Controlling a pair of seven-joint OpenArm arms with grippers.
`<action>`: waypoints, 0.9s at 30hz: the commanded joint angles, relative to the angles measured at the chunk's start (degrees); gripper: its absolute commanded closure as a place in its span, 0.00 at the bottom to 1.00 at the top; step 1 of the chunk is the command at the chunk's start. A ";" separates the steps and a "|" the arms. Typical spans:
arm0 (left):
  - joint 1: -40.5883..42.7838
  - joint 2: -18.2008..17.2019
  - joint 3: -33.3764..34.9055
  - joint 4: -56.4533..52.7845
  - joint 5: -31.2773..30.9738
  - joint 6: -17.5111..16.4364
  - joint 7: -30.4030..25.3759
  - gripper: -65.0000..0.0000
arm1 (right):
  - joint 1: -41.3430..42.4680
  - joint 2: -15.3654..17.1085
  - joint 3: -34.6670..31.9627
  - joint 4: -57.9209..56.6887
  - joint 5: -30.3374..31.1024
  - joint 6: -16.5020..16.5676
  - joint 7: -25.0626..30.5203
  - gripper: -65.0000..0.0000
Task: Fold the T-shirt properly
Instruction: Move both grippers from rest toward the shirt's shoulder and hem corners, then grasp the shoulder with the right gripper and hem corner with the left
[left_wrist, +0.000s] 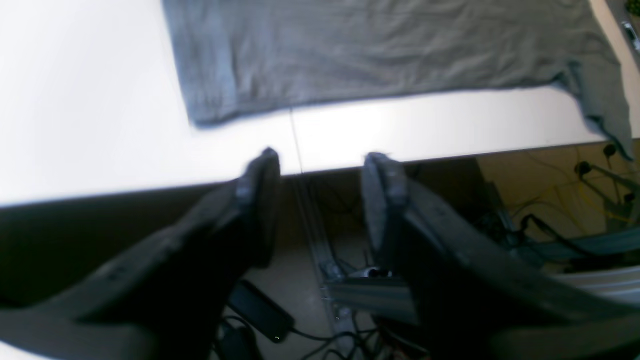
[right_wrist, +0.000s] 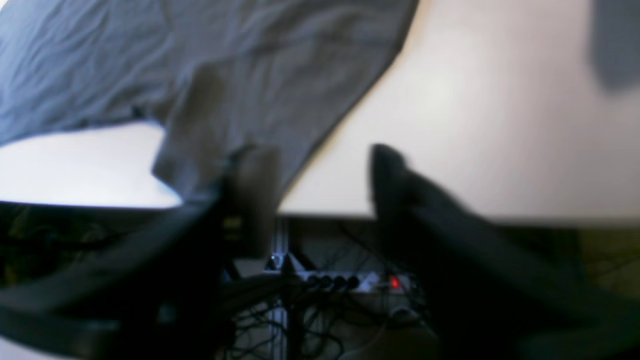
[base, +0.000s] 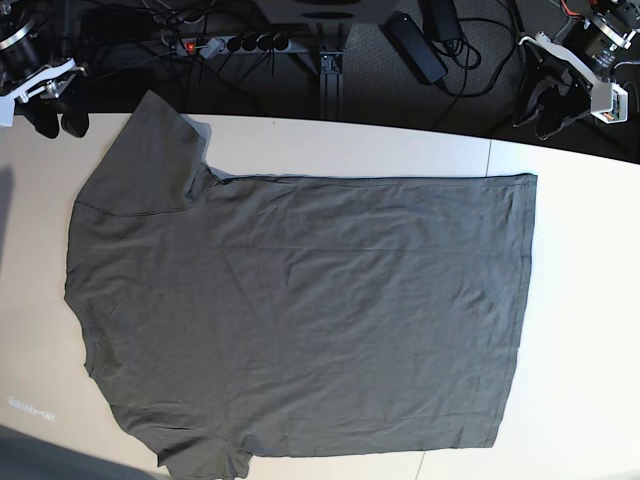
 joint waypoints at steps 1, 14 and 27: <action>0.66 -0.83 -0.39 0.68 -0.61 -0.93 0.24 0.51 | 0.85 0.94 0.66 0.28 1.86 1.75 -0.46 0.41; 0.66 -1.40 -0.39 0.68 -1.68 -0.93 2.34 0.51 | 14.19 0.92 -4.83 -14.03 11.04 -0.13 -7.23 0.36; -1.86 -1.38 -0.39 0.68 -2.27 1.14 2.60 0.51 | 20.85 -0.87 -15.89 -21.38 11.80 -0.11 -8.83 0.36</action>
